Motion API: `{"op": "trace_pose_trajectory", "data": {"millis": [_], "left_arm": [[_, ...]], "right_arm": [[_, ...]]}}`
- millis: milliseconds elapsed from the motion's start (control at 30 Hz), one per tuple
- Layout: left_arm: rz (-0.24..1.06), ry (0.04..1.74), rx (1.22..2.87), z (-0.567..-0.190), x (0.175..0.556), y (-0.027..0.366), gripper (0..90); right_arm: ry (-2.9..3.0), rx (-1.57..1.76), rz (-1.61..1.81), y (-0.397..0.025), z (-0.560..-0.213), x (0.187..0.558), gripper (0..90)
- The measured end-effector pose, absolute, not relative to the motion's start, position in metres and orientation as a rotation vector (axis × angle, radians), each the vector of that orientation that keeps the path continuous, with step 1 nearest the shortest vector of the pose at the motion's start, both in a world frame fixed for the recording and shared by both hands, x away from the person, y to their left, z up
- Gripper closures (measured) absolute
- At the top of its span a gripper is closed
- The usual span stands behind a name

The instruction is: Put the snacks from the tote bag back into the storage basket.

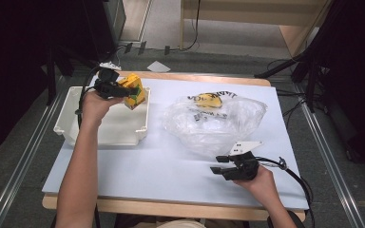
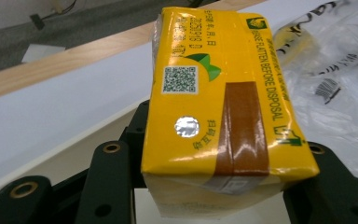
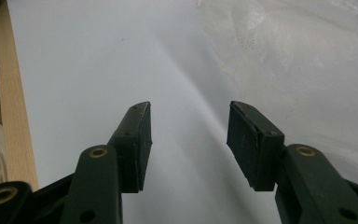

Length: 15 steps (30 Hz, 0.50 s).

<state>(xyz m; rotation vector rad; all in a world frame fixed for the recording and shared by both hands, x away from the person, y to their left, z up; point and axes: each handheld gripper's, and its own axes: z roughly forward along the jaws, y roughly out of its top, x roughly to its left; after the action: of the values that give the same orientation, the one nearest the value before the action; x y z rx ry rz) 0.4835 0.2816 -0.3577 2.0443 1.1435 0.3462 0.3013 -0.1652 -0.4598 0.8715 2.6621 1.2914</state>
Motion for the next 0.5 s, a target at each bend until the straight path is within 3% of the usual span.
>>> {"op": "trace_pose_trajectory", "data": {"millis": [500], "left_arm": [[0.373,1.181,2.071,-0.392,0.492,0.286,52.5]], "right_arm": [[2.663,0.870,1.291,-0.165,-0.459,0.300,50.5]]}}
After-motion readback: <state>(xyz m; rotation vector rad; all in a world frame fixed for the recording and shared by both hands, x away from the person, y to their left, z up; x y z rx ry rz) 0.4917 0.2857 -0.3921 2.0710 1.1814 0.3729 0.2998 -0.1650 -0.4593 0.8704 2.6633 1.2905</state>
